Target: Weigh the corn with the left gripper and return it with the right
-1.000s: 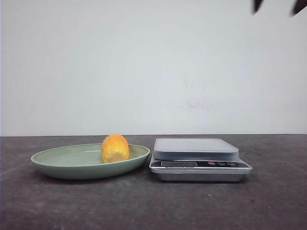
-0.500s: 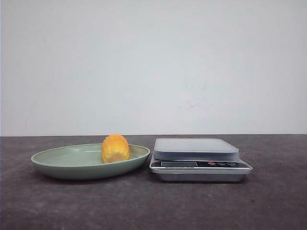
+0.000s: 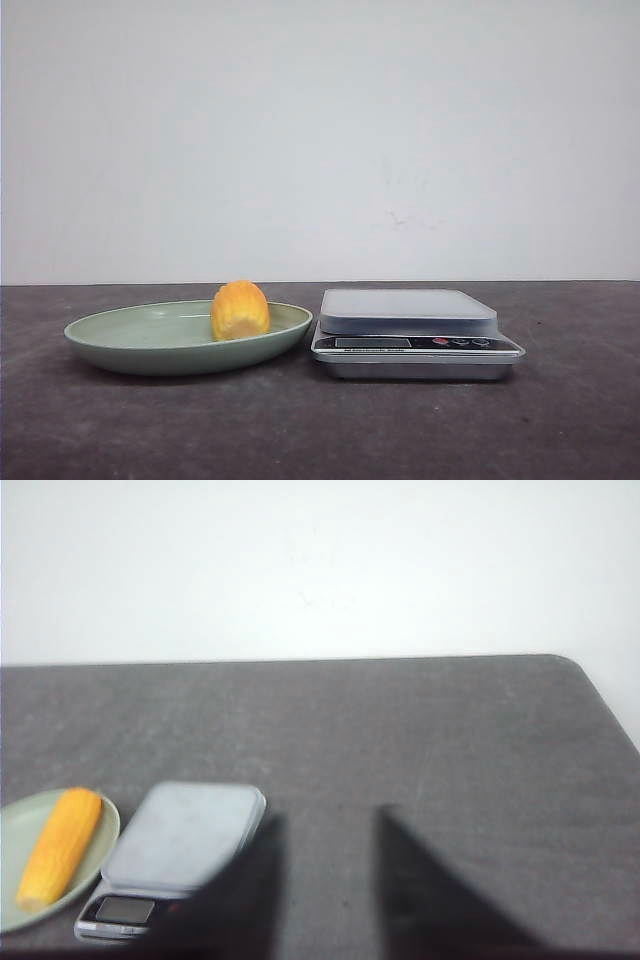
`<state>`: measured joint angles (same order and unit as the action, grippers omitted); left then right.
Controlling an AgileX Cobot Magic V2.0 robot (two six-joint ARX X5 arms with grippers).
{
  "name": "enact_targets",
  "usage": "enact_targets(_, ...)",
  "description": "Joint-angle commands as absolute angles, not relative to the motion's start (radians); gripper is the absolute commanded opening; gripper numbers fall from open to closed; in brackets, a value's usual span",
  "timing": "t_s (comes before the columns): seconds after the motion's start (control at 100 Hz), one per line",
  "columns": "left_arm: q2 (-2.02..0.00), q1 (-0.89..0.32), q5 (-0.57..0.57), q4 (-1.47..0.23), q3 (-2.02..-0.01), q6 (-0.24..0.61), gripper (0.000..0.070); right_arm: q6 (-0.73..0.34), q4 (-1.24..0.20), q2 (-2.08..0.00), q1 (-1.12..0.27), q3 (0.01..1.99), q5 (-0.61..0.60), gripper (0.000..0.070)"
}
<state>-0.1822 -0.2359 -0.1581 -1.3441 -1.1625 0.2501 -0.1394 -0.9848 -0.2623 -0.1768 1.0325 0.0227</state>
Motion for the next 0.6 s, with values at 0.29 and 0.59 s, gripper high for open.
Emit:
enact_targets(0.29, -0.183, -0.237, -0.16, -1.336, -1.177, 0.238, 0.0012, -0.156, -1.015, -0.265, -0.18, 1.044, 0.026, 0.001)
enact_targets(0.59, -0.183, -0.237, -0.16, -1.346, -1.177, 0.238, 0.0016, -0.156, -1.01, -0.265, -0.179, 1.044, 0.026, 0.001)
